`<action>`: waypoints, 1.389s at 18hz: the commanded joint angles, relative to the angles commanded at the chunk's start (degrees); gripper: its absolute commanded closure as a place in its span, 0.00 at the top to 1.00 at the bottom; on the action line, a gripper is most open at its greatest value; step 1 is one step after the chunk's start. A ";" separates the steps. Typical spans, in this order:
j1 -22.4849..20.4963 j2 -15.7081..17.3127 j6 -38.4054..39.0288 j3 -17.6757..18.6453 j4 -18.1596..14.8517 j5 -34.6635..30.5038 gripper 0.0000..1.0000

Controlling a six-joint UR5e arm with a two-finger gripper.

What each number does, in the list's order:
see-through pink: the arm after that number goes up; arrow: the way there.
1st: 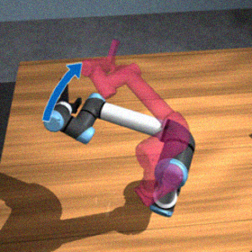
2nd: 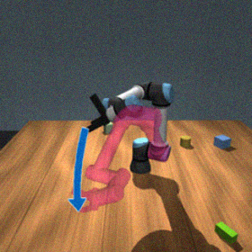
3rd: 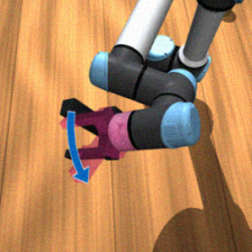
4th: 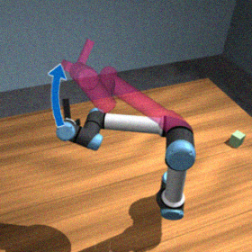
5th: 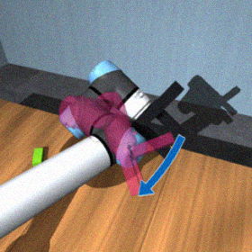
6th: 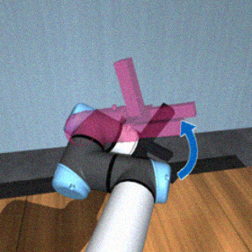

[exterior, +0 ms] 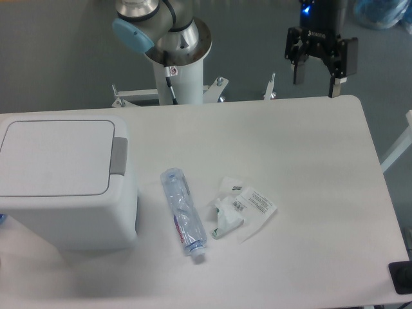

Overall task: Open the trash can
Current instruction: 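Move the open gripper toward the white trash can's grey lid tab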

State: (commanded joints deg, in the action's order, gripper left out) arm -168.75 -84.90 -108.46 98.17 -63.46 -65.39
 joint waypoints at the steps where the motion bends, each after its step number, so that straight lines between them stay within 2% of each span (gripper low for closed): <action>1: 0.00 0.00 0.00 0.00 0.00 -0.09 1.00; 4: 0.09 0.17 0.26 -0.09 0.00 -0.09 1.00; 7: 0.17 0.44 5.16 -0.09 -0.09 0.17 1.00; 13: 6.06 0.61 23.35 -0.79 0.09 0.00 1.00; 21: 13.35 0.97 38.38 -1.84 0.18 0.09 1.00; 23: 15.63 1.23 45.49 -1.76 1.48 0.18 1.00; 25: 17.83 1.14 53.49 -0.88 4.90 0.09 1.00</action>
State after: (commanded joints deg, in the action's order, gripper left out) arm -150.92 -83.76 -54.97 97.29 -58.55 -65.30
